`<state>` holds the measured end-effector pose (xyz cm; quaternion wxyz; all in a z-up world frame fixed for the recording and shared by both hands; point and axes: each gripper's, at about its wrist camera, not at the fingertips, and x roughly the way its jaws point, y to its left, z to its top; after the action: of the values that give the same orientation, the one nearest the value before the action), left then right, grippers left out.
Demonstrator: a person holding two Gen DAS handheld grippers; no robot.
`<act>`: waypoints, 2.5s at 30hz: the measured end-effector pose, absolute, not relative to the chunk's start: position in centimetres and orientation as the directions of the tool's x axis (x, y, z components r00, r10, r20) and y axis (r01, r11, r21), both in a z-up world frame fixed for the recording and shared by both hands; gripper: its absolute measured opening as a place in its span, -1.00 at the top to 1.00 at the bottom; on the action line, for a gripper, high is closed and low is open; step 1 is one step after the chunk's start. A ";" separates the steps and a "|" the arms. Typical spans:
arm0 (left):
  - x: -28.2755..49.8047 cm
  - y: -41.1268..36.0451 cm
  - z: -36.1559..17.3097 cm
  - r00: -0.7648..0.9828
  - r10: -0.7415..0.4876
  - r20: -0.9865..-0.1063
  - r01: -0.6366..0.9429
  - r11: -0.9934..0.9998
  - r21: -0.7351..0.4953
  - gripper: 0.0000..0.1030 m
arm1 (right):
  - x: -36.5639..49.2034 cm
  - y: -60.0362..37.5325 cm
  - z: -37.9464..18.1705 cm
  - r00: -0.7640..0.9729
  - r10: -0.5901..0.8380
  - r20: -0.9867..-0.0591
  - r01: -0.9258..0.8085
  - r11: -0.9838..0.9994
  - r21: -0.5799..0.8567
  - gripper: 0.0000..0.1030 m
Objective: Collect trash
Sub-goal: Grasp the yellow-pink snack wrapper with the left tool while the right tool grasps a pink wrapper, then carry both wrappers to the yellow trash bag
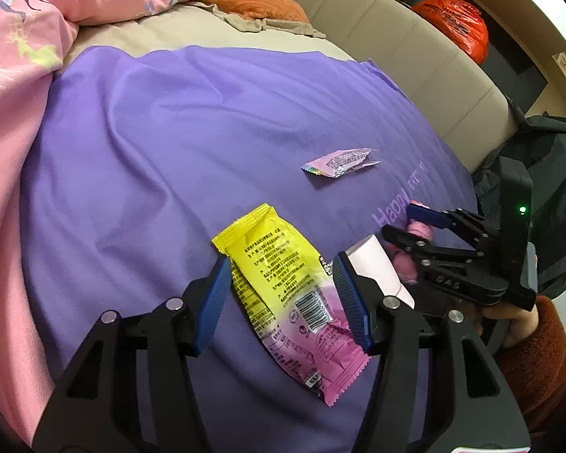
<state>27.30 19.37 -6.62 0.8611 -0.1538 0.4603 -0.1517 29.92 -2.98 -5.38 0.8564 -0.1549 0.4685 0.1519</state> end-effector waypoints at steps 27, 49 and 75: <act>26.9 19.0 -7.8 0.500 -0.344 -0.795 0.053 0.928 -0.368 0.09 | 32.6 -3.2 -1.0 0.557 0.329 -0.763 -0.310 0.934 0.176 0.89; 23.4 9.7 1.1 0.667 -0.284 -0.688 0.243 0.957 -0.160 0.85 | 14.0 -16.3 3.2 0.707 0.260 -0.657 -0.258 0.961 0.102 0.89; 21.0 -26.1 7.8 0.303 -0.769 -0.563 0.800 0.526 -0.288 0.85 | 3.7 -40.2 11.6 0.840 -0.095 -0.535 0.094 0.995 -0.030 0.89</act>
<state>20.96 -26.07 7.81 0.8069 0.0235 0.3346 -0.4863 3.65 -40.22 11.64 0.9591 -0.0014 0.2788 -0.0494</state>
